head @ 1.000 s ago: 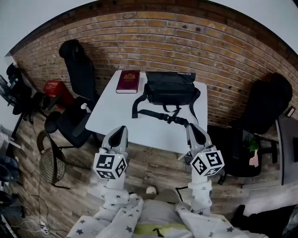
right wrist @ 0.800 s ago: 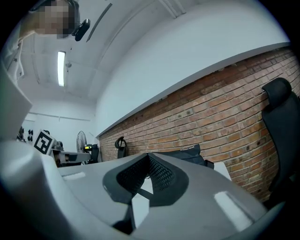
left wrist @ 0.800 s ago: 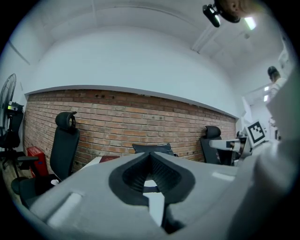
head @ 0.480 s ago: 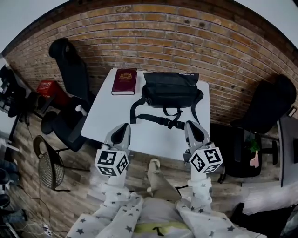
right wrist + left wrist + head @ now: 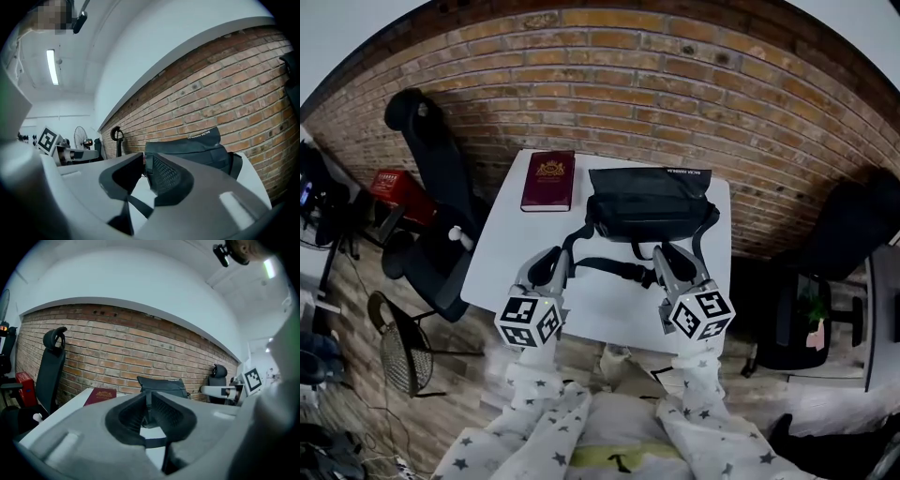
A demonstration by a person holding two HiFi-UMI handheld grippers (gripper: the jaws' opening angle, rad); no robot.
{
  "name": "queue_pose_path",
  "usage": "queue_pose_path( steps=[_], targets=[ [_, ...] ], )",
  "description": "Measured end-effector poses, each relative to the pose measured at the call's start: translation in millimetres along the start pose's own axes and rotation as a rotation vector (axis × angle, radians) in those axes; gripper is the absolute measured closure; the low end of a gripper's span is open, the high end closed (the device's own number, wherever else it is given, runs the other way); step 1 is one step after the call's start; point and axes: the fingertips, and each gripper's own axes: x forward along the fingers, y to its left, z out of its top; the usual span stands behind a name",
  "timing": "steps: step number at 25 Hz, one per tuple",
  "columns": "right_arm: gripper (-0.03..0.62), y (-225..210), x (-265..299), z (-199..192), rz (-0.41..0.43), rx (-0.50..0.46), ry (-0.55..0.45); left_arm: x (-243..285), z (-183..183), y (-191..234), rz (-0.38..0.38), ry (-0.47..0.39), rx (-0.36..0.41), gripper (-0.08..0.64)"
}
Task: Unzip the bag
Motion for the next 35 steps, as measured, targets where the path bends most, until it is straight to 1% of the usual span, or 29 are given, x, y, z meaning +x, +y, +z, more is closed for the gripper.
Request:
queue_pose_path(
  steps=[6, 9, 14, 16, 23, 26, 29, 32, 35],
  targets=[
    [0.5, -17.3, 38.3, -8.9, 0.027, 0.036, 0.047, 41.0, 0.7, 15.5, -0.007, 0.04, -0.005, 0.511],
    [0.49, -21.5, 55.7, -15.9, 0.046, 0.054, 0.071, 58.2, -1.6, 20.9, -0.017, 0.059, -0.007, 0.49],
    [0.482, -12.5, 80.2, -41.6, 0.1, 0.062, 0.148, 82.4, -10.0, 30.1, -0.025, 0.082, -0.027, 0.474],
    [0.48, -7.7, 89.1, -52.3, 0.122, 0.061, 0.179, 92.7, -12.2, 30.8, -0.039, 0.092, -0.022, 0.469],
    [0.468, 1.8, 114.3, -86.7, 0.143, 0.081, 0.265, 125.6, -5.5, 30.5, -0.13, 0.087, 0.023, 0.397],
    [0.458, 5.0, 122.1, -101.9, 0.141, 0.095, 0.292, 138.9, -4.4, 30.7, -0.168, 0.086, 0.036, 0.378],
    [0.44, 6.1, 131.3, -115.2, 0.124, 0.114, 0.312, 152.5, -9.2, 30.2, -0.214, 0.105, 0.044, 0.342],
    [0.439, 6.0, 140.0, -124.2, 0.101, 0.126, 0.319, 163.5, -16.2, 30.0, -0.251, 0.126, 0.055, 0.321],
    [0.439, 6.7, 148.3, -130.0, 0.077, 0.127, 0.321, 173.0, -18.9, 30.7, -0.283, 0.129, 0.058, 0.305]
  ],
)
